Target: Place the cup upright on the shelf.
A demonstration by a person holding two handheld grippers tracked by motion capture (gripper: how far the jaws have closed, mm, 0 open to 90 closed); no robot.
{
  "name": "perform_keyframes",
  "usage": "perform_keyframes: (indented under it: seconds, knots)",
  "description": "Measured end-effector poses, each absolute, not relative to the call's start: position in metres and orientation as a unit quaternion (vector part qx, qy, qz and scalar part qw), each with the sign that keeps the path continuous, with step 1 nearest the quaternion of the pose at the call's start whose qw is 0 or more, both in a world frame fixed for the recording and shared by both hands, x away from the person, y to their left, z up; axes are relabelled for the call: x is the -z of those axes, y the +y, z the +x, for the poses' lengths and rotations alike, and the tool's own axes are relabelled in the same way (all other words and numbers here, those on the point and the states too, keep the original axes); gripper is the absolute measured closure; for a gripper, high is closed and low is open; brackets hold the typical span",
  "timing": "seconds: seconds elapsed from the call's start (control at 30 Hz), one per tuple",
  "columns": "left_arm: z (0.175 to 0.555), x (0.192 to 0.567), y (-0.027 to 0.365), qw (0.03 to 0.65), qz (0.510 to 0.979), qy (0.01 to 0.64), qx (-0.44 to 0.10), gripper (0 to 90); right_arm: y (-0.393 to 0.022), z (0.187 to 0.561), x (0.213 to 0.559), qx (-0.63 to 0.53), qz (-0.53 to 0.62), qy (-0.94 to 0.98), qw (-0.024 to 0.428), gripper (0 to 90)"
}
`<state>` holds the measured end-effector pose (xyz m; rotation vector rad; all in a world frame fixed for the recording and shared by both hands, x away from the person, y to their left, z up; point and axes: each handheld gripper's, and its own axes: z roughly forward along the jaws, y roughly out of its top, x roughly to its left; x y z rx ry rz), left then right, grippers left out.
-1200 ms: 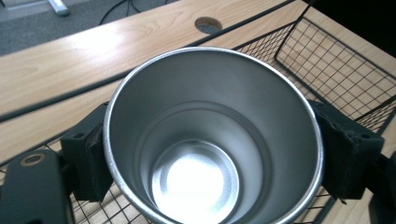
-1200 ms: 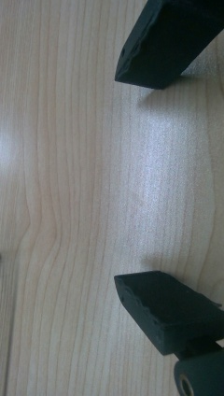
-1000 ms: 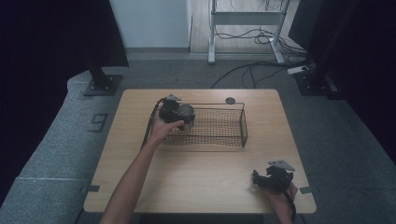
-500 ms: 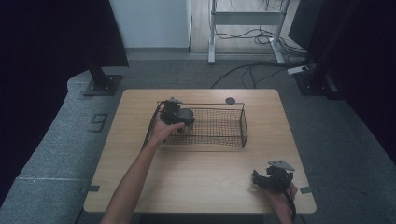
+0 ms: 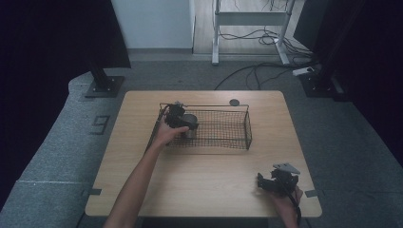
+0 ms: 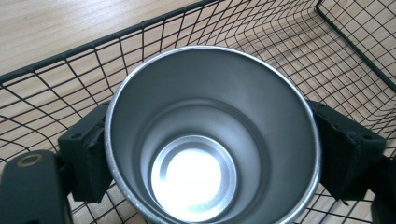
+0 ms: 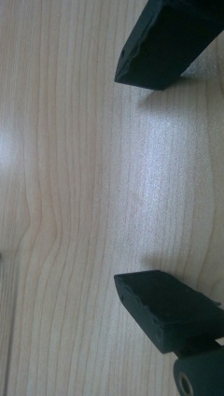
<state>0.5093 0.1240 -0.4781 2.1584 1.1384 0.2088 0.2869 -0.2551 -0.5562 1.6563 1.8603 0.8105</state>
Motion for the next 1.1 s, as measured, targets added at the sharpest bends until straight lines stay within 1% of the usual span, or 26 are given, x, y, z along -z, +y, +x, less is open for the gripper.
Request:
perform_keyframes:
  seconds: [0.07, 0.53, 1.1]
  knots:
    - [0.509, 0.477, 0.124, 0.342, 0.828, 0.438, -0.075, 11.2, -0.255, 0.287, 0.556, -0.299, 0.611, 0.686, 0.258, 4.7]
    - [0.509, 0.473, 0.123, 0.341, 0.827, 0.439, -0.084, 11.3, -0.255, 0.287, 0.556, -0.299, 0.61, 0.686, 0.258, 4.9]
    - [0.493, 0.442, 0.143, 0.388, 0.806, 0.434, -0.109, 10.6, -0.255, 0.287, 0.556, -0.299, 0.611, 0.687, 0.258, 4.9]
